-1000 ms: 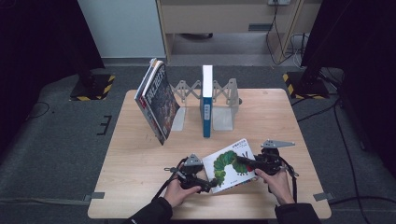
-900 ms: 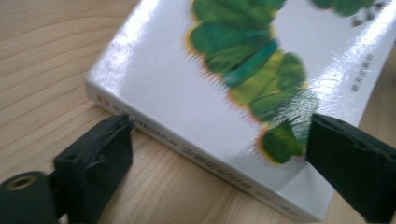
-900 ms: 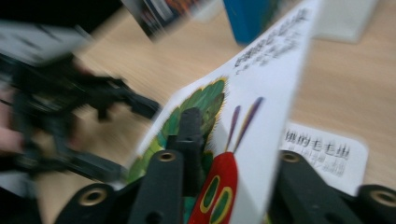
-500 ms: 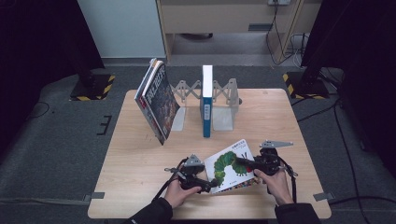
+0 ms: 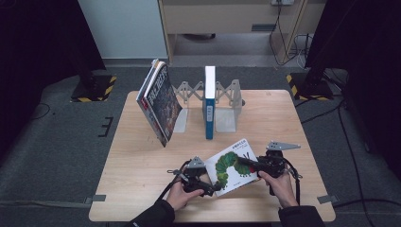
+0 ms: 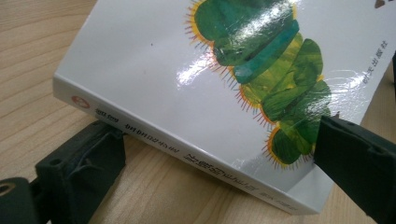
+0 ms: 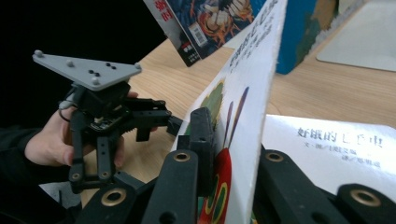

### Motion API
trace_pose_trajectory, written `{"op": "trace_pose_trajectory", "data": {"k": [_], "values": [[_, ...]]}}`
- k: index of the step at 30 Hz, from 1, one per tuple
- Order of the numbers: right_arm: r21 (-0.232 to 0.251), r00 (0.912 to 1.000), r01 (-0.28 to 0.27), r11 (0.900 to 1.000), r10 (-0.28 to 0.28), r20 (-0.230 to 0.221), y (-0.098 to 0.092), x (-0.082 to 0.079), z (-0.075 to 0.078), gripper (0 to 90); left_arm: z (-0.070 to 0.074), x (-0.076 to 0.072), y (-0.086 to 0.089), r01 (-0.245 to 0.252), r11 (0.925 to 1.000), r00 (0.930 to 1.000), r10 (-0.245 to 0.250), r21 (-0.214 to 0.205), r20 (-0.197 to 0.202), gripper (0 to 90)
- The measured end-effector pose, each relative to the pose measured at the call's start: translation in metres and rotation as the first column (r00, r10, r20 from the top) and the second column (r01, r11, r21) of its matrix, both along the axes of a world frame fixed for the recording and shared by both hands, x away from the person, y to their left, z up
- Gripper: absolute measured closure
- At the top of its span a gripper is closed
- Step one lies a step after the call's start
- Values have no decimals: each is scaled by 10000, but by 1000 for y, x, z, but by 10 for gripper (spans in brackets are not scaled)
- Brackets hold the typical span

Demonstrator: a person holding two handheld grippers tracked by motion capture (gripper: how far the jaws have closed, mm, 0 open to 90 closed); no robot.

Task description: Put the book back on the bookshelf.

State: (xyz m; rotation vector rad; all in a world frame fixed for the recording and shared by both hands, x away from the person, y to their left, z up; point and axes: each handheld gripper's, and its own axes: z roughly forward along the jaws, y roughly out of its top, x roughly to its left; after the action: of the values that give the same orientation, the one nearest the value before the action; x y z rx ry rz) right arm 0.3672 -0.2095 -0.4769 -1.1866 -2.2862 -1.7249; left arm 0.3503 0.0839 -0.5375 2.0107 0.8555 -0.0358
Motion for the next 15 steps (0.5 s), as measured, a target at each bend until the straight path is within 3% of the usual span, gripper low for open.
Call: {"op": "trace_pose_trajectory", "data": {"k": [1,6,14,15], "values": [[0,10000,0,10000,0,0,0,0,0,820,0,0,0,0,10000,10000,0,0,0,14],[-1578,9993,358,9868,-365,-12,5,1,-5,712,0,0,1,-38,10000,10000,38,-55,-33,16],[-2083,9984,498,9768,-546,-174,6,3,-11,637,-1,2,3,-122,9995,9997,116,-297,-201,18],[-2333,9981,535,9709,-593,-178,7,3,-14,610,-1,2,3,-149,9993,9997,142,-331,-217,18]]}}
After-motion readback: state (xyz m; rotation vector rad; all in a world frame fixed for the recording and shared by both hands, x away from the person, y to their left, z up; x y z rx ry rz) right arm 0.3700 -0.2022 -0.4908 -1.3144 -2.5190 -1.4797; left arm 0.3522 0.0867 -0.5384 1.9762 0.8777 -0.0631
